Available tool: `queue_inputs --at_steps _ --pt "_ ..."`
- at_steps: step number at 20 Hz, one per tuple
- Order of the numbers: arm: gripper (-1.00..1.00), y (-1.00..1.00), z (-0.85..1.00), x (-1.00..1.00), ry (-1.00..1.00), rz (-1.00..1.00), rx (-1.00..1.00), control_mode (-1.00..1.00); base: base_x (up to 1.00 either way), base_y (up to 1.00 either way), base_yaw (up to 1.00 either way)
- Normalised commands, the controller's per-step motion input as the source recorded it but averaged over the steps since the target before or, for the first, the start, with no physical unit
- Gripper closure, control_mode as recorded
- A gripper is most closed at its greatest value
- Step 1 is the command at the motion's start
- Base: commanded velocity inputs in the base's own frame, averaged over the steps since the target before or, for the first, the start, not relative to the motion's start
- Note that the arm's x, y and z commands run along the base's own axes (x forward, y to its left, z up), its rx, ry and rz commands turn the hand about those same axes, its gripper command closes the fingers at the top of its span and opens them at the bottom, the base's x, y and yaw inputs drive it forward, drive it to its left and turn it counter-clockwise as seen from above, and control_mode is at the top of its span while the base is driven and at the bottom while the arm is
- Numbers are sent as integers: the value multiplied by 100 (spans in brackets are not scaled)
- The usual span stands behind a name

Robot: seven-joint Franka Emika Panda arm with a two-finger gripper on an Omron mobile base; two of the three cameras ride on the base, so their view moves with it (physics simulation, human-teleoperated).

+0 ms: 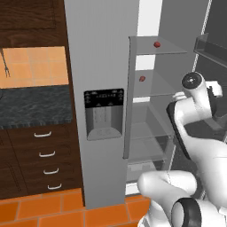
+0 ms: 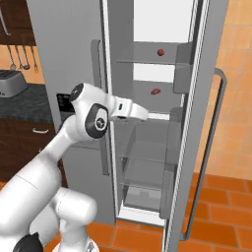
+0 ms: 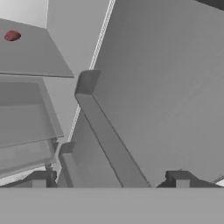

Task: Take the strawberry from the fridge and place it on top of the pancake, located on the dining counter.

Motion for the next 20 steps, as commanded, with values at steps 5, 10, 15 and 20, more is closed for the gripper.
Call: queue_inputs --at_steps 5,10,15,20 --pt "-100 91 -18 -38 -8 0 17 -100 0 0 0" --pt "-100 89 -22 -39 -9 0 22 -100 0 0 0" --pt "-100 66 -7 -43 -5 12 25 -100 0 0 0" --pt "-100 12 -4 -46 -3 30 26 -100 0 0 0"
